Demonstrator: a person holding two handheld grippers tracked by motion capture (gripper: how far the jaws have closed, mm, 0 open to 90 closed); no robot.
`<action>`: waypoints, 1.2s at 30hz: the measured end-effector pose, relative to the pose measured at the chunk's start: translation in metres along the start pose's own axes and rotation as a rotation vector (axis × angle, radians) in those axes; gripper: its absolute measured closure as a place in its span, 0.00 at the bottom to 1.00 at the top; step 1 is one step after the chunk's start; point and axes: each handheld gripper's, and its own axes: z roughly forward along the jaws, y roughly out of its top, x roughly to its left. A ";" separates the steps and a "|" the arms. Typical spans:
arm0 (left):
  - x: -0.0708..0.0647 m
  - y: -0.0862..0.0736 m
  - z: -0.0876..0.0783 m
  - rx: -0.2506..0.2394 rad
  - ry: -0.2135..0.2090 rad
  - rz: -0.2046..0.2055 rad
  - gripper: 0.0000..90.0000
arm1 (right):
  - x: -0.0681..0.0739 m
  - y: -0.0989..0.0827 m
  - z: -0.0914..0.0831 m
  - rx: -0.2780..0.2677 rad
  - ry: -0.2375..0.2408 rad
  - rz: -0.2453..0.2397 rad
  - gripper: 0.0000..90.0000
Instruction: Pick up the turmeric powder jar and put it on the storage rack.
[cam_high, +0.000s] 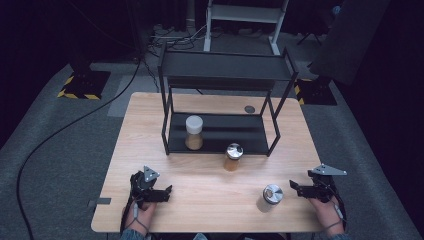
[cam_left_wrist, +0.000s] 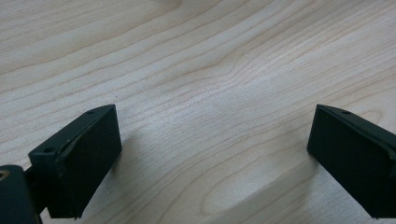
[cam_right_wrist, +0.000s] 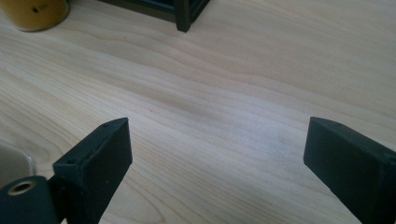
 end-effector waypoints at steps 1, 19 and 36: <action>0.000 0.000 0.000 0.001 0.000 -0.001 0.03 | 0.000 0.002 -0.002 -0.002 0.000 -0.001 0.09; 0.000 0.000 0.000 0.000 0.003 -0.004 0.03 | 0.018 0.043 -0.029 -0.048 -0.016 0.044 0.08; 0.000 0.000 0.000 0.000 0.003 -0.004 0.03 | 0.049 0.082 -0.040 -0.077 -0.039 0.032 0.09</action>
